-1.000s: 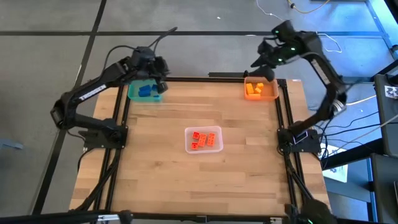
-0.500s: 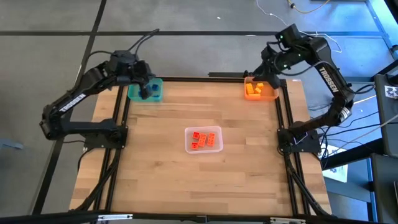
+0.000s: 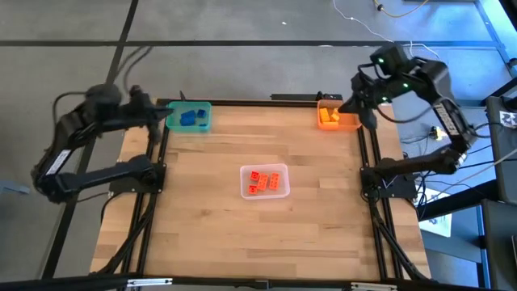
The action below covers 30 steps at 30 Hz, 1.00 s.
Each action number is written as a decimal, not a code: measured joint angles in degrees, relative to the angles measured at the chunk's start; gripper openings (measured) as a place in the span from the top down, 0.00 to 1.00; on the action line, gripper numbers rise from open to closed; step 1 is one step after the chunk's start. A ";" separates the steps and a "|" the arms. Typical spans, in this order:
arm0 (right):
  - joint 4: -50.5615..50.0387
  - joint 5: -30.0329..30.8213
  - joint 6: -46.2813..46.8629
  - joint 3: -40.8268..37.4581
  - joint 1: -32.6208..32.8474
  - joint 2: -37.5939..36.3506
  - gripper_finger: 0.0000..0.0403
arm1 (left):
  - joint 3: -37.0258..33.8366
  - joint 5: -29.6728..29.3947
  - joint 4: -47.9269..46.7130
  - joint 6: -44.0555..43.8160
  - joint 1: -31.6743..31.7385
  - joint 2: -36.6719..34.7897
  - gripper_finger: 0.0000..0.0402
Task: Sort & place blocks by color
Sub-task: Return to Home Position
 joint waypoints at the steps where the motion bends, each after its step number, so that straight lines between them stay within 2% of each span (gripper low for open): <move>1: 0.04 0.02 0.39 0.00 0.33 -0.99 1.00 | -0.47 -0.08 0.00 -0.57 0.02 -1.81 1.00; 4: 1.63 0.07 2.16 -0.69 1.23 -4.29 1.00 | -2.91 -0.50 0.15 -2.34 0.02 -7.20 1.00; 7: 6.51 0.06 3.16 -5.00 1.48 -9.03 1.00 | -7.98 -1.70 4.26 -2.38 0.02 -12.93 1.00; 13: 20.51 -0.15 8.84 -18.79 1.46 -19.88 1.00 | -19.73 -2.29 21.87 -0.55 0.02 -23.42 1.00; 15: 27.79 -2.13 10.05 -24.70 1.46 -23.27 1.00 | -23.28 -3.08 25.71 -0.28 0.02 -25.13 1.00; 18: 39.02 -5.82 11.50 -34.04 1.47 -27.63 1.00 | -28.98 -3.62 30.54 -0.51 0.02 -25.46 1.00; 21: 51.06 -7.84 13.27 -43.04 1.46 -30.47 1.00 | -34.77 -3.35 39.73 -0.30 0.02 -24.82 1.00; 26: 67.24 -11.11 16.42 -54.44 1.46 -31.22 1.00 | -42.95 -0.97 55.23 -0.27 0.00 -22.59 1.00; 30: 78.17 -11.57 17.32 -61.08 1.46 -30.46 1.00 | -46.96 -0.92 59.93 -0.67 0.00 -19.71 1.00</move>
